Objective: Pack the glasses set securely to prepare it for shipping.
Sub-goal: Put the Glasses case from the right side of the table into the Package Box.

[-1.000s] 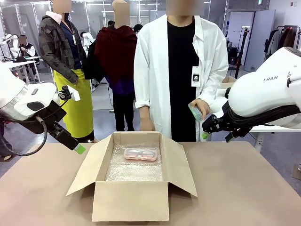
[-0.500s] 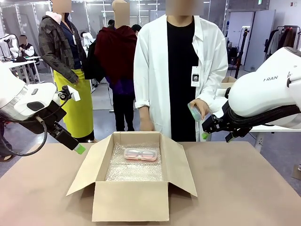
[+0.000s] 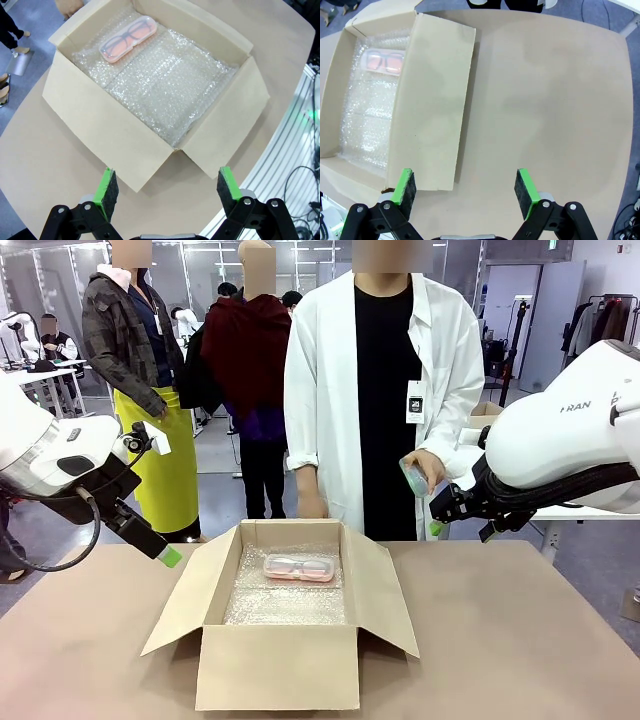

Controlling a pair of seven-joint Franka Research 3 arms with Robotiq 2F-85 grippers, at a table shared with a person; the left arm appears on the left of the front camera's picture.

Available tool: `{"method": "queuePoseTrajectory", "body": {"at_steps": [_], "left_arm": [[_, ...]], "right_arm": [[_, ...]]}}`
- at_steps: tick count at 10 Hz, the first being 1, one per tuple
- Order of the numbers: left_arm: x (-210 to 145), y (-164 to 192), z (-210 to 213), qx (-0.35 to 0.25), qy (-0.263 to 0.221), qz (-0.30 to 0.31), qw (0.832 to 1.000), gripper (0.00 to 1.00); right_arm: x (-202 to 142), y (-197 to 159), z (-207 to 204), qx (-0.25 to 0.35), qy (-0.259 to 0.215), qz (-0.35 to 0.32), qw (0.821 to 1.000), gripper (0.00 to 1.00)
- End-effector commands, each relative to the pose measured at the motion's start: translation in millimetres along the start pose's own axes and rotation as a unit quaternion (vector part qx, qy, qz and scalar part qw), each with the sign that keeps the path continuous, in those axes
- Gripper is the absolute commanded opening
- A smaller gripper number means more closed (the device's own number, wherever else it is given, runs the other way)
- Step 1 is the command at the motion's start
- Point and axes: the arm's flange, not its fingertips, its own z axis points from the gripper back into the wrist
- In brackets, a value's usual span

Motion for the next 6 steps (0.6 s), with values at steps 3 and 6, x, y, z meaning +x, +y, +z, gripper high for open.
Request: {"method": "queuePoseTrajectory", "body": {"at_steps": [3, 6], "left_arm": [[-0.8, 1.5, 1.3, -0.006, -0.003, -0.004, 1.000, 1.00], [-0.8, 1.5, 1.3, -0.006, -0.003, -0.004, 1.000, 1.00]], "right_arm": [[-0.1, -0.5, -0.5, 0.005, 0.001, 0.005, 1.000, 1.00], [-0.1, -0.5, -0.5, 0.005, 0.001, 0.005, 1.000, 1.00]]}}
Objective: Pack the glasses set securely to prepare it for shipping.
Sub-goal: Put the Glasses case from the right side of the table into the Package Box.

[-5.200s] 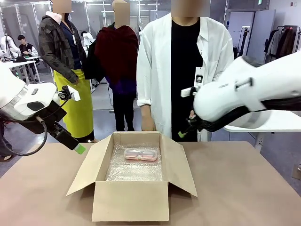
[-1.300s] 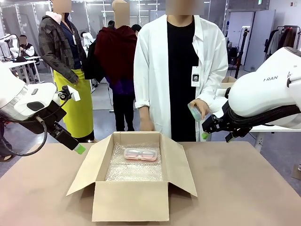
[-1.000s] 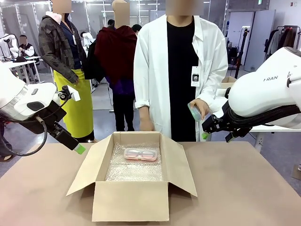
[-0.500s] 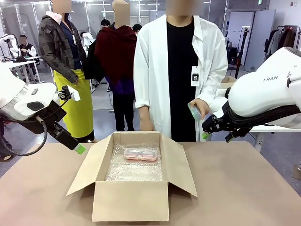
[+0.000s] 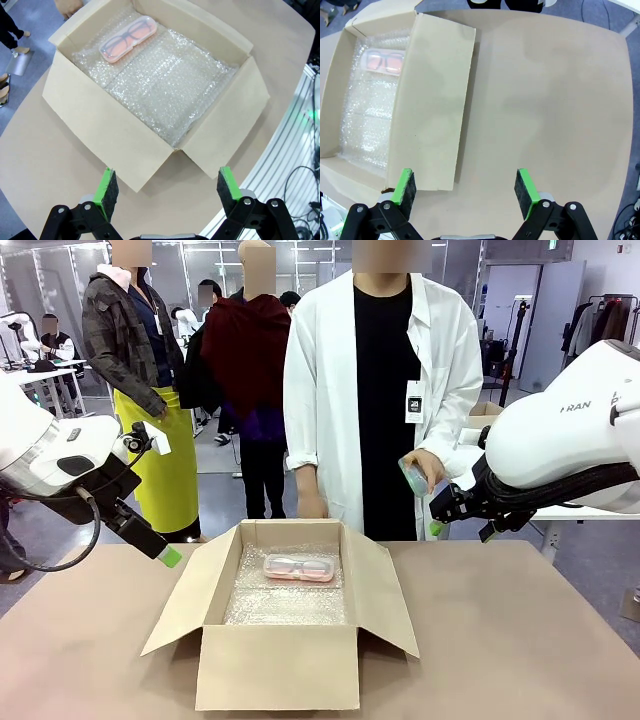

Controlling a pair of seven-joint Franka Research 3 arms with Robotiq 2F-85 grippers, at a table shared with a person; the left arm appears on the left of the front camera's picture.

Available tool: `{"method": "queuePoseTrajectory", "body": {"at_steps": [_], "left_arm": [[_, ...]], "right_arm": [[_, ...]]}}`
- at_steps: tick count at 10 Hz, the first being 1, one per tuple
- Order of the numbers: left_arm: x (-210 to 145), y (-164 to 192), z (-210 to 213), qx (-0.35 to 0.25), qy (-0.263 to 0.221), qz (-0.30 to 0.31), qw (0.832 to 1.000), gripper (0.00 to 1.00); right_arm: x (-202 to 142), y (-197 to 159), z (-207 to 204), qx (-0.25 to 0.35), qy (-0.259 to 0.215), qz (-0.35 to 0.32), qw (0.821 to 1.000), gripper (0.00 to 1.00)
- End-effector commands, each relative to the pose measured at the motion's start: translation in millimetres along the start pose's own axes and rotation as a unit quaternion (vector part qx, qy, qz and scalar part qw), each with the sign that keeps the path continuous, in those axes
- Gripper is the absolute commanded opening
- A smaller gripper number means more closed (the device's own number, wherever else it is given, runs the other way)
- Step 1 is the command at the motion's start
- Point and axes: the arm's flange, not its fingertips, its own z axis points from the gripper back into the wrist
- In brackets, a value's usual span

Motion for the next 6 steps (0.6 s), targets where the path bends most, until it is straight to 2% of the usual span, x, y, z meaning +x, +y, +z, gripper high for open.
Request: {"method": "queuePoseTrajectory", "body": {"at_steps": [1, 6], "left_arm": [[-0.8, 1.5, 1.3, -0.006, -0.003, -0.004, 1.000, 1.00], [-0.8, 1.5, 1.3, -0.006, -0.003, -0.004, 1.000, 1.00]], "right_arm": [[-0.1, -0.5, -0.5, 0.005, 0.001, 0.005, 1.000, 1.00], [-0.1, -0.5, -0.5, 0.005, 0.001, 0.005, 1.000, 1.00]]}}
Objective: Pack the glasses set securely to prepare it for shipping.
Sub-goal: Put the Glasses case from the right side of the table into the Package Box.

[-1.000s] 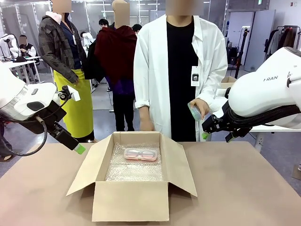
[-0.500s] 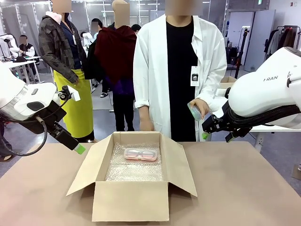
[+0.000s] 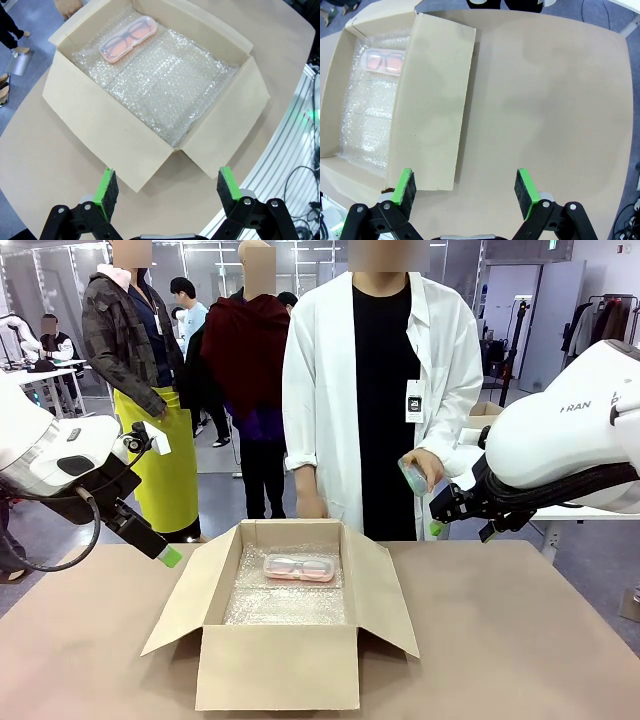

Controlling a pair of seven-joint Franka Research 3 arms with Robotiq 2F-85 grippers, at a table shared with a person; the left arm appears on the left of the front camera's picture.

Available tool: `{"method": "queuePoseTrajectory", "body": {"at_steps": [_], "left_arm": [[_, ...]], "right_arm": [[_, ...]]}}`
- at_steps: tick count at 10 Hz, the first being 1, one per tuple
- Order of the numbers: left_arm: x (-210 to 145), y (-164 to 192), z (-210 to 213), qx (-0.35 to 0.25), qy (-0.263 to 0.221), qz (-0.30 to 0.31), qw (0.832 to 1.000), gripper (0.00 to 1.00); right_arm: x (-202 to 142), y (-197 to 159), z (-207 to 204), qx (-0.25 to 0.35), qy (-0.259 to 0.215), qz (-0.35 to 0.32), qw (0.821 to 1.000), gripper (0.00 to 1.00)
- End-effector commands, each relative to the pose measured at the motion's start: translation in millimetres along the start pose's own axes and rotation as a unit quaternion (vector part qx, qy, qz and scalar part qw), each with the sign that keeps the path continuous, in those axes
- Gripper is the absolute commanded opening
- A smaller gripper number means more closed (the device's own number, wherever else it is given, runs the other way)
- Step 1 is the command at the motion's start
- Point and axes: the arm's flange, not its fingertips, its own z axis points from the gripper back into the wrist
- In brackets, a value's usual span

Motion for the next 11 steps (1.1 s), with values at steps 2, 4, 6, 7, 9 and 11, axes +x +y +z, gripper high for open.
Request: {"method": "queuePoseTrajectory", "body": {"at_steps": [2, 4, 6, 7, 9, 11], "left_arm": [[-0.8, 1.5, 1.3, -0.006, -0.003, -0.004, 1.000, 1.00], [-0.8, 1.5, 1.3, -0.006, -0.003, -0.004, 1.000, 1.00], [-0.8, 1.5, 1.3, -0.006, -0.003, -0.004, 1.000, 1.00], [-0.8, 1.5, 1.3, -0.006, -0.003, -0.004, 1.000, 1.00], [-0.8, 1.5, 1.3, -0.006, -0.003, -0.004, 1.000, 1.00], [-0.8, 1.5, 1.3, -0.006, -0.003, -0.004, 1.000, 1.00]], "right_arm": [[-0.1, -0.5, -0.6, 0.005, 0.001, 0.005, 1.000, 1.00], [-0.1, -0.5, -0.6, 0.005, 0.001, 0.005, 1.000, 1.00], [-0.1, -0.5, -0.6, 0.005, 0.001, 0.005, 1.000, 1.00], [-0.1, -0.5, -0.6, 0.005, 0.001, 0.005, 1.000, 1.00], [-0.1, -0.5, -0.6, 0.005, 0.001, 0.005, 1.000, 1.00], [-0.1, -0.5, -0.6, 0.005, 0.001, 0.005, 1.000, 1.00]]}}
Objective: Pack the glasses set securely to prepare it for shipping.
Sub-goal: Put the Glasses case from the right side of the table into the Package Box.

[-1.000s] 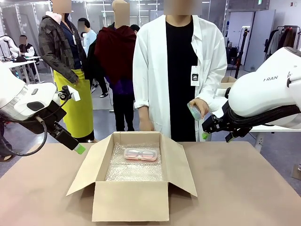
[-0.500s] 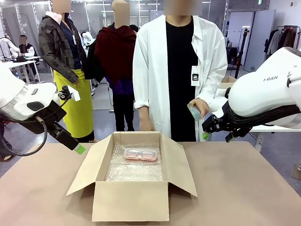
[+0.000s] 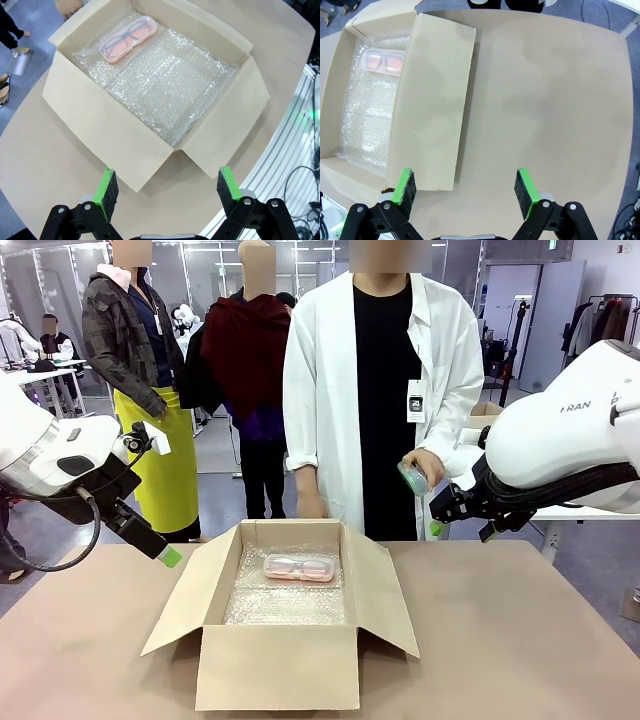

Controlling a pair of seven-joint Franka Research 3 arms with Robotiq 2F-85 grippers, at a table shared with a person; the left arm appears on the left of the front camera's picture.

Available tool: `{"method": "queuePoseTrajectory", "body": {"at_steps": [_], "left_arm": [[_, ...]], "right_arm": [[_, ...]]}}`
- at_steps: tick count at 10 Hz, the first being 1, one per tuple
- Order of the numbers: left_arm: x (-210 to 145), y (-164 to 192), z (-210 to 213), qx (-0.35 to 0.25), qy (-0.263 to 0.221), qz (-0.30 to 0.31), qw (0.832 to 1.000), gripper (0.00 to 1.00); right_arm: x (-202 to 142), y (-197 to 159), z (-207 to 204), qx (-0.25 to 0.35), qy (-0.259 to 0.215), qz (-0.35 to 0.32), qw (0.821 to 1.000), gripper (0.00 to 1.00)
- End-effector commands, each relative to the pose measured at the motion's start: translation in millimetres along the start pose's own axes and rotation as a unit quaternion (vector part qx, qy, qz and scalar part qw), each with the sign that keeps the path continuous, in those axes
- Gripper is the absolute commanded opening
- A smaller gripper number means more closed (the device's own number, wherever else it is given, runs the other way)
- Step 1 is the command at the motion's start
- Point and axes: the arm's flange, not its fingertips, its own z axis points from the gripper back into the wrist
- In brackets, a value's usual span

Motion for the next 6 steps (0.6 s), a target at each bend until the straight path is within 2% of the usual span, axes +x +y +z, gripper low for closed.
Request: {"method": "queuePoseTrajectory", "body": {"at_steps": [1, 6], "left_arm": [[-0.8, 1.5, 1.3, -0.006, -0.003, -0.004, 1.000, 1.00], [-0.8, 1.5, 1.3, -0.006, -0.003, -0.004, 1.000, 1.00]], "right_arm": [[-0.1, -0.5, -0.6, 0.005, 0.001, 0.005, 1.000, 1.00], [-0.1, -0.5, -0.6, 0.005, 0.001, 0.005, 1.000, 1.00]]}}
